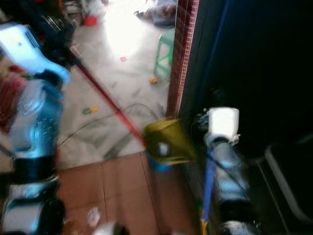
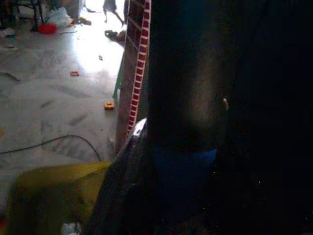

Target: Sweep floor

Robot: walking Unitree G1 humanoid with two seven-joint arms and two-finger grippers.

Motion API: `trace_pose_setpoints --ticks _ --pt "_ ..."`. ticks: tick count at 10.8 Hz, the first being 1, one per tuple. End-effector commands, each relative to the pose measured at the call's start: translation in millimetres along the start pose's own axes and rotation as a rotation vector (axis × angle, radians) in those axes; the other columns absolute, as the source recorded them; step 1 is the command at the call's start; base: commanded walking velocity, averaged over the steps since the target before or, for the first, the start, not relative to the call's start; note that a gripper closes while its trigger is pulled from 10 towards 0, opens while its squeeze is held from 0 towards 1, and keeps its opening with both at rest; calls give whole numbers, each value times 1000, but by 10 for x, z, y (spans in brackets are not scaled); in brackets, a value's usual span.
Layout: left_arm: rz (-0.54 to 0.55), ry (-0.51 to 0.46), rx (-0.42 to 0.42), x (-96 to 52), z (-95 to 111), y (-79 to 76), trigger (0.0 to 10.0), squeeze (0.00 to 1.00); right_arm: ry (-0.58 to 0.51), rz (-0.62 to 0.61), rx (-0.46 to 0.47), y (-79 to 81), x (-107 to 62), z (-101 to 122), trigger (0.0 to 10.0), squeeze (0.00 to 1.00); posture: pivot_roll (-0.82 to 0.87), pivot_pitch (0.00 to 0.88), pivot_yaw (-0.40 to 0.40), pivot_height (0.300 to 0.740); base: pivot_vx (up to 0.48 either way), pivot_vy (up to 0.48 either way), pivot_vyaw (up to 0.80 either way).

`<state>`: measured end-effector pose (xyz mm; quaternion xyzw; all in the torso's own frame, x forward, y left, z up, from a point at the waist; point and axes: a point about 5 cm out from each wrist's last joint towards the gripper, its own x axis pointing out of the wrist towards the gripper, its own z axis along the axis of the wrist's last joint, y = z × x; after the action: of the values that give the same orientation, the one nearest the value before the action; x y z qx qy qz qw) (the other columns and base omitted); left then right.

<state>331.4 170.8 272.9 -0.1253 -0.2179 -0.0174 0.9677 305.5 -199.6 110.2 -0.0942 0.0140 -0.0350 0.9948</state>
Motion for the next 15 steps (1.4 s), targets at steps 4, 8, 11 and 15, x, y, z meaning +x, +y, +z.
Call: trace_pose_setpoints --ticks 4,8,11,15 --pt "-44 -139 102 53 261 -101 10000 0 -33 -23 -30 -90 25 68 10000 0 -35 10 26 740 410 140 0" --pt "-121 -180 188 26 244 -245 10000 0 -30 -22 -36 -97 33 60 10000 0 -36 10 23 740 0 0 0" --pt "-199 -187 205 20 195 -388 10000 0 -25 -18 -39 -81 46 52 10000 0 -32 12 16 740 0 0 0" --pt "-477 -136 247 -184 -64 -793 10000 0 -35 -22 -40 -80 84 80 10000 0 -35 15 21 740 0 0 0"
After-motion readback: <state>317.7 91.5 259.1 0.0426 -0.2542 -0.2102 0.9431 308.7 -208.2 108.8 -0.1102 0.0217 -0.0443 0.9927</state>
